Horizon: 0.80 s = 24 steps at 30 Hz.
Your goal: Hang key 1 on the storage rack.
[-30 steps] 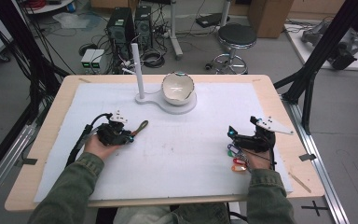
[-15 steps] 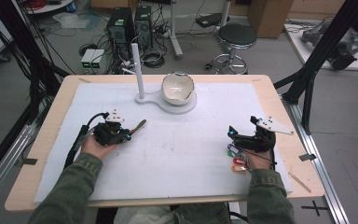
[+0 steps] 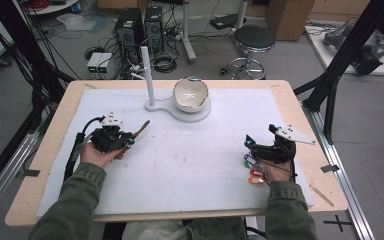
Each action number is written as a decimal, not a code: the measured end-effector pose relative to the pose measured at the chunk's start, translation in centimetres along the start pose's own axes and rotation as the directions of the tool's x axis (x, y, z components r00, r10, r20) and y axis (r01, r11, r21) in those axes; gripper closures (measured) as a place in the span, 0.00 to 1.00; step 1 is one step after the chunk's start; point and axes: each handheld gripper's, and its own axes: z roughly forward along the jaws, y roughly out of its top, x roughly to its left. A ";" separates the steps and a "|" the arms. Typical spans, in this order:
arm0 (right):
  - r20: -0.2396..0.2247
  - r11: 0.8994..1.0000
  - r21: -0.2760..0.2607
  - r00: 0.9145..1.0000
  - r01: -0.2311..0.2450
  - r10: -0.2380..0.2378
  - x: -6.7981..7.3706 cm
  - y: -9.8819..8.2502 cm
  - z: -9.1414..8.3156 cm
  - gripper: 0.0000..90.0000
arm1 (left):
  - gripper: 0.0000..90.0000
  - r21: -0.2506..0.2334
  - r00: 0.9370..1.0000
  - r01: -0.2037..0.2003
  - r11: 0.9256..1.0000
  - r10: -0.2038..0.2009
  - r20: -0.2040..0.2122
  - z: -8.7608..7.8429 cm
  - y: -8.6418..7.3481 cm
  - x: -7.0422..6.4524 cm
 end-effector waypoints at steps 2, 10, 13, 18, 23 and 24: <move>-0.001 1.000 0.001 1.000 -0.001 0.001 0.0 0.0 0.0 0.01 | 0.85 -0.014 1.000 0.010 1.000 -0.010 -0.003 -0.2 0.1 0.1; 0.009 1.000 0.000 1.000 0.006 -0.006 0.0 0.0 0.1 0.01 | 0.85 -0.101 0.996 0.085 0.991 -0.086 -0.005 -1.7 0.4 0.8; 0.009 1.000 0.001 1.000 0.002 -0.002 0.0 0.0 0.1 0.01 | 0.86 -0.136 0.991 0.133 0.982 -0.132 0.013 -2.3 0.6 1.1; 0.004 1.000 0.000 1.000 -0.004 0.004 0.0 0.0 0.2 0.01 | 0.86 -0.174 0.988 0.152 0.973 -0.155 -0.003 -3.5 1.4 1.5; 0.001 1.000 -0.009 1.000 -0.003 0.003 -0.1 0.0 0.2 0.01 | 0.86 -0.196 0.986 0.157 0.968 -0.163 -0.016 -4.5 2.6 2.2; 0.003 1.000 -0.007 1.000 -0.008 0.009 -0.1 0.0 0.2 0.01 | 0.86 -0.205 0.986 0.159 0.966 -0.166 -0.019 -4.7 2.9 2.3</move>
